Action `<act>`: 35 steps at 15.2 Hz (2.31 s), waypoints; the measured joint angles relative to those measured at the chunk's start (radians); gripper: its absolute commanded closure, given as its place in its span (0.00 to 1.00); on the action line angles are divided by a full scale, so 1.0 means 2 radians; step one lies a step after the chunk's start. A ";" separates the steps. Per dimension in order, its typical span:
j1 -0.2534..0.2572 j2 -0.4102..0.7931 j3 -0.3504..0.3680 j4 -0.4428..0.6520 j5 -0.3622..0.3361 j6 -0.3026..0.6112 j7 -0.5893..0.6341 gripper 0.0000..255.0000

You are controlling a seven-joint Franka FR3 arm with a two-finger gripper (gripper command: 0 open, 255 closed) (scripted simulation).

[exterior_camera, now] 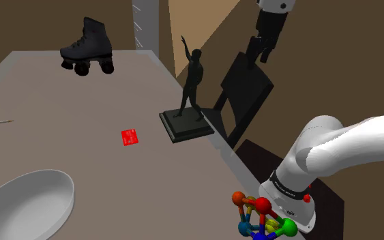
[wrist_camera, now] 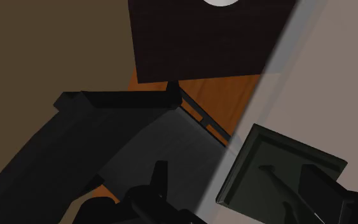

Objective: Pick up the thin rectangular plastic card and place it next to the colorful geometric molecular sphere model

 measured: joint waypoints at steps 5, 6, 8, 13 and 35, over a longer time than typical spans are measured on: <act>0.004 -0.010 0.028 -0.042 0.018 0.049 0.040 0.00; 0.006 -0.009 0.039 -0.050 0.025 0.064 0.055 0.00; 0.009 -0.012 0.057 -0.072 0.035 0.096 0.080 0.00; 0.015 0.003 0.110 -0.123 0.057 0.192 0.147 0.00; -0.172 0.361 0.466 -0.025 -0.204 0.498 0.622 0.00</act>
